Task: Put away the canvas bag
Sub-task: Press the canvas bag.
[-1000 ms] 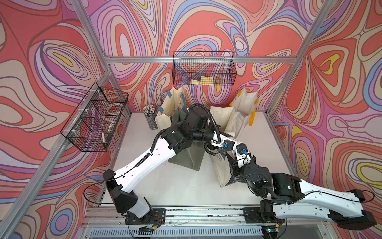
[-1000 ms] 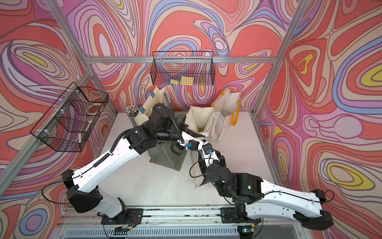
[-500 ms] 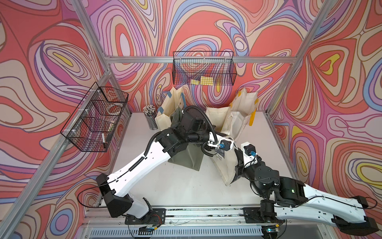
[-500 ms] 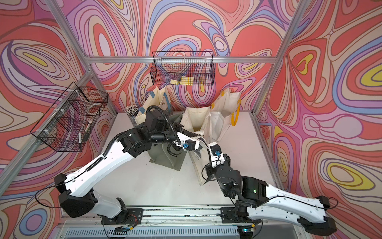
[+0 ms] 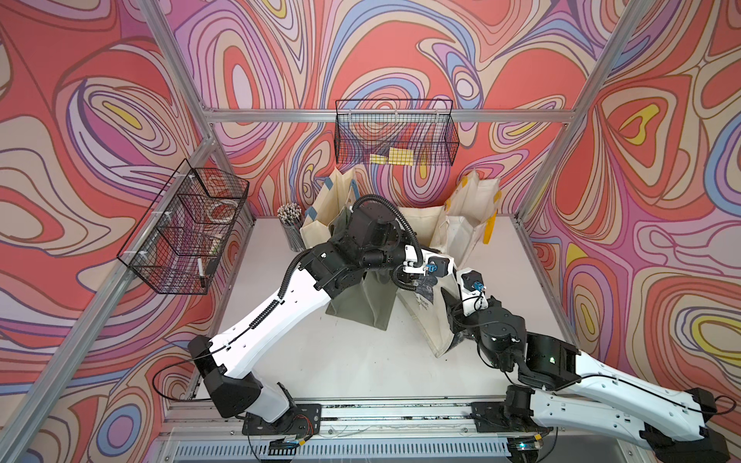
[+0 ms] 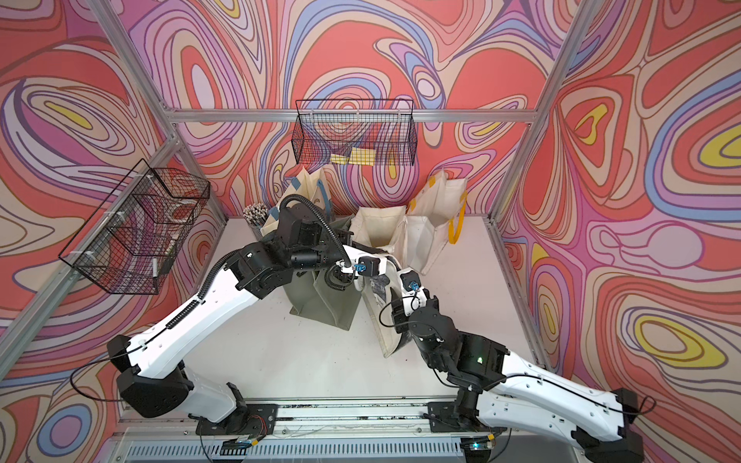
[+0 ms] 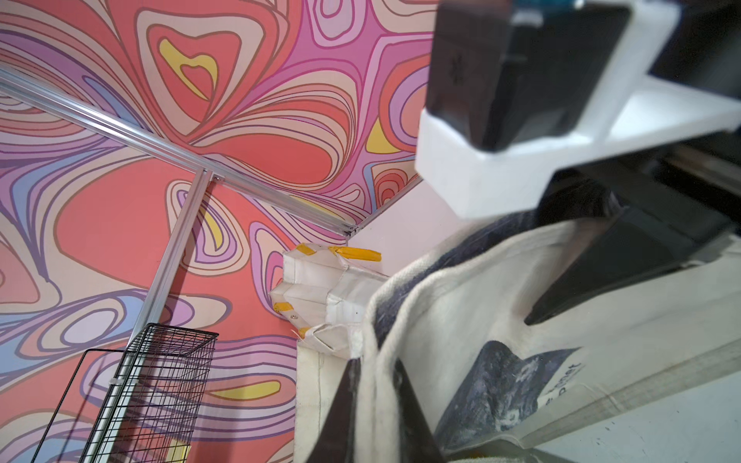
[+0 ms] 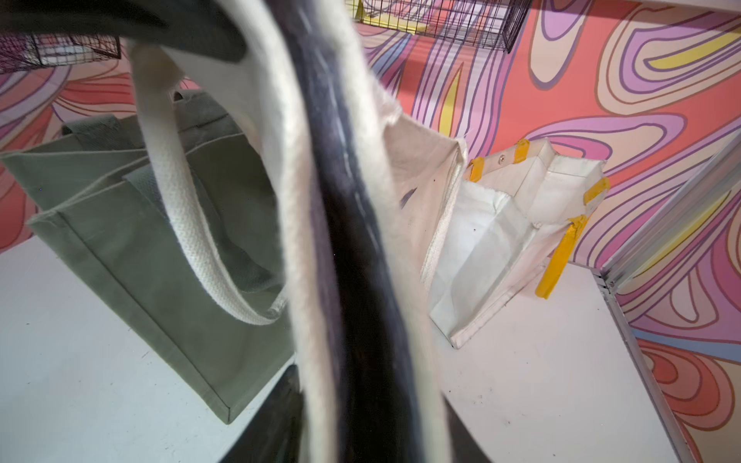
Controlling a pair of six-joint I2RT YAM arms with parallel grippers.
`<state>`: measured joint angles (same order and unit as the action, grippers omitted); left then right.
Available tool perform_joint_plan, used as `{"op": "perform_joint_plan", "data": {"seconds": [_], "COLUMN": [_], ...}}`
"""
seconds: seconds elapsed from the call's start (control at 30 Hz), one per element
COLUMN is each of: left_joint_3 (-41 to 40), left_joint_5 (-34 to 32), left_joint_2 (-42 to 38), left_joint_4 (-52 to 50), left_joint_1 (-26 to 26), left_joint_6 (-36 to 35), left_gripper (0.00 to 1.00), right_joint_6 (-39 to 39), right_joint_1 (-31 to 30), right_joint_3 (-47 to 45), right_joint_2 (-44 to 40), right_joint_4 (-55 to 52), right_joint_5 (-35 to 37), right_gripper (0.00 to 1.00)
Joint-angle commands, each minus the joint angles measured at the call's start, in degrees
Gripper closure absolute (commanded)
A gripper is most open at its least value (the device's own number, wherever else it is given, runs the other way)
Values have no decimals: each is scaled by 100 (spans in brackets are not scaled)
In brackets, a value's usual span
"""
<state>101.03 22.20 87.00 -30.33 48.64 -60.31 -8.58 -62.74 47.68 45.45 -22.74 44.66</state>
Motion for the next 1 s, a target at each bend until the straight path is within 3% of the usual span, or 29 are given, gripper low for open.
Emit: {"op": "perform_joint_plan", "data": {"seconds": [0.0, 0.43, 0.77, 0.87, 0.97], "left_joint_3": [460, 1682, 1965, 2105, 2248], "left_joint_5": [46, 190, 289, 294, 324], "left_joint_2": [75, 992, 1248, 1334, 1413], "left_joint_4": [674, 1269, 1729, 1765, 1809], "left_joint_1": [-46, -152, -277, -310, -339], "left_joint_6": [64, 54, 353, 385, 489], "left_gripper": [100, 100, 100, 100, 100], "right_joint_6": [-489, -2030, -2765, -2857, -2993], "right_joint_1": [154, 166, 166, 167, 166], "right_joint_3": [47, 556, 550, 553, 549], "right_joint_2": [16, -154, -151, -150, -149], "right_joint_4": [-398, -2151, -2741, -2770, -2849], "right_joint_5": [46, -84, -325, -412, -472], "right_gripper": [52, 51, 52, 57, 81]}}
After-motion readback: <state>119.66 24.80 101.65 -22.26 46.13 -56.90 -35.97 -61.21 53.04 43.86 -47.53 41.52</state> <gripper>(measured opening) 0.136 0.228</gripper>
